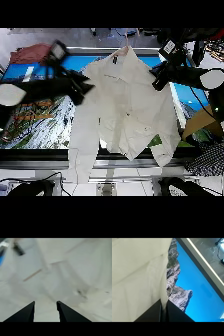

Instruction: Fold the clothes and pants, and hang the long-sleeved shirts on hangers.

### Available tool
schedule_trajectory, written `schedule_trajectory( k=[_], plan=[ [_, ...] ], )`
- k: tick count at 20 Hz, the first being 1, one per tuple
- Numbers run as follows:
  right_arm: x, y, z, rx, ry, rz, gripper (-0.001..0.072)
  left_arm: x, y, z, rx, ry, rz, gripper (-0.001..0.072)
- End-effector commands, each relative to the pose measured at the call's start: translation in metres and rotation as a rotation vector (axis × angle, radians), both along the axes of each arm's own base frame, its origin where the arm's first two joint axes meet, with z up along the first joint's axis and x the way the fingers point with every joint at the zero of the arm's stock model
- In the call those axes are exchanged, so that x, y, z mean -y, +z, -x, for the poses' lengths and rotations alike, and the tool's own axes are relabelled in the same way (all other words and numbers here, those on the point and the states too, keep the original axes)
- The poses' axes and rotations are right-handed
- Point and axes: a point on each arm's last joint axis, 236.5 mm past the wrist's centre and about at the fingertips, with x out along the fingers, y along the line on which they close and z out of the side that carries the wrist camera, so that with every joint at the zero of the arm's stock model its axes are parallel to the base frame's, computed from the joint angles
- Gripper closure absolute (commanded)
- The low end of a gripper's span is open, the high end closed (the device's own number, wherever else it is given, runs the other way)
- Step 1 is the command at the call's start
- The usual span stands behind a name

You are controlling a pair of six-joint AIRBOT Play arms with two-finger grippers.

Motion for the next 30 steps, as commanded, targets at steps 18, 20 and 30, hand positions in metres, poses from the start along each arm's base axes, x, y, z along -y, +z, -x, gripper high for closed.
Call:
schedule_trajectory(
  k=[18, 20, 30],
  plan=[
    [-0.056, -0.005, 0.055, -0.077, 0.332, -0.045, 0.066, -0.064, -0.075, -0.073, 0.137, -0.083, -0.253, 0.034],
    [-0.063, -0.003, 0.063, -0.082, 0.375, -0.061, 0.066, -0.058, -0.088, -0.07, 0.113, -0.132, -0.266, 0.034],
    [-0.077, 0.006, 0.075, -0.085, 0.441, -0.117, 0.066, -0.032, -0.105, -0.045, 0.094, -0.288, -0.292, 0.034]
  ],
)
